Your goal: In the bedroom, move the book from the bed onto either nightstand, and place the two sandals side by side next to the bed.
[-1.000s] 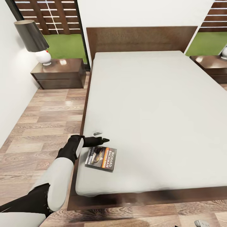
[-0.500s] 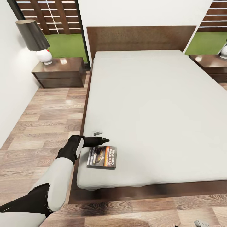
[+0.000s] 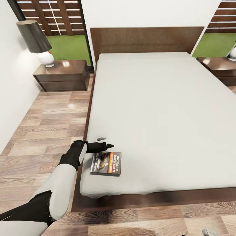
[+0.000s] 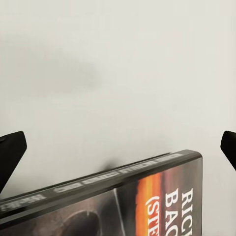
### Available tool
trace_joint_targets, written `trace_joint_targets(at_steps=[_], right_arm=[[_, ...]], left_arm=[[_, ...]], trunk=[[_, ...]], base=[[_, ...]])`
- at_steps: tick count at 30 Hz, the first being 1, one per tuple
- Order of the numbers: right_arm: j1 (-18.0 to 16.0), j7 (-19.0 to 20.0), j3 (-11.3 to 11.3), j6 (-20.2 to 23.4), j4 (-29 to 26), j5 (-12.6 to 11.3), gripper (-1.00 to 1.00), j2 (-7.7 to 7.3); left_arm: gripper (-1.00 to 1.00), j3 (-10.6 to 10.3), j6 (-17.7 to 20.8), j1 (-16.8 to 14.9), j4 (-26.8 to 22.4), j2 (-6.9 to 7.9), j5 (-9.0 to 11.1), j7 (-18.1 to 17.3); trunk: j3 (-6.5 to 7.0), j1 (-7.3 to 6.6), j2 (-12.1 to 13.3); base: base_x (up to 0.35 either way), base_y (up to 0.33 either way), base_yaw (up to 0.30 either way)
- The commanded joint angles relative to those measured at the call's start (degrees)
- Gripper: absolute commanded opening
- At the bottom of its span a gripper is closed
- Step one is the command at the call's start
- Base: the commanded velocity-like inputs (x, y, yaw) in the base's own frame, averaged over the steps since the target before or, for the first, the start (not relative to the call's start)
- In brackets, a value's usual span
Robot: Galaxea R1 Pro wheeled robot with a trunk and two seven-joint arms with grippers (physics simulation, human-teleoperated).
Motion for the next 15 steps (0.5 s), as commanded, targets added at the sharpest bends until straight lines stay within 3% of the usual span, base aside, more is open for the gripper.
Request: trace_joint_targets(at_steps=[1,8,15], right_arm=[[-0.03,0.14,0.48,-0.21,0.02,-0.37,1.0,-0.02],[-0.03,0.15,0.48,-0.21,0.01,-0.37,1.0,-0.02],[-0.03,0.22,0.48,-0.22,0.01,-0.37,1.0,-0.02]], left_arm=[[1.0,0.45,0.33,-0.05,-0.06,-0.09,-0.81,-0.45],[1.0,0.45,0.33,-0.04,-0.06,-0.09,-0.81,-0.45],[1.0,0.45,0.33,-0.04,-0.06,-0.09,-0.81,-0.45]], trunk=[[-0.04,0.0,-0.02],[-0.04,0.0,-0.02],[-0.04,0.0,-0.02]], base=[[0.0,0.0,0.0],[0.0,-0.001,0.0],[0.0,-0.121,0.0]])
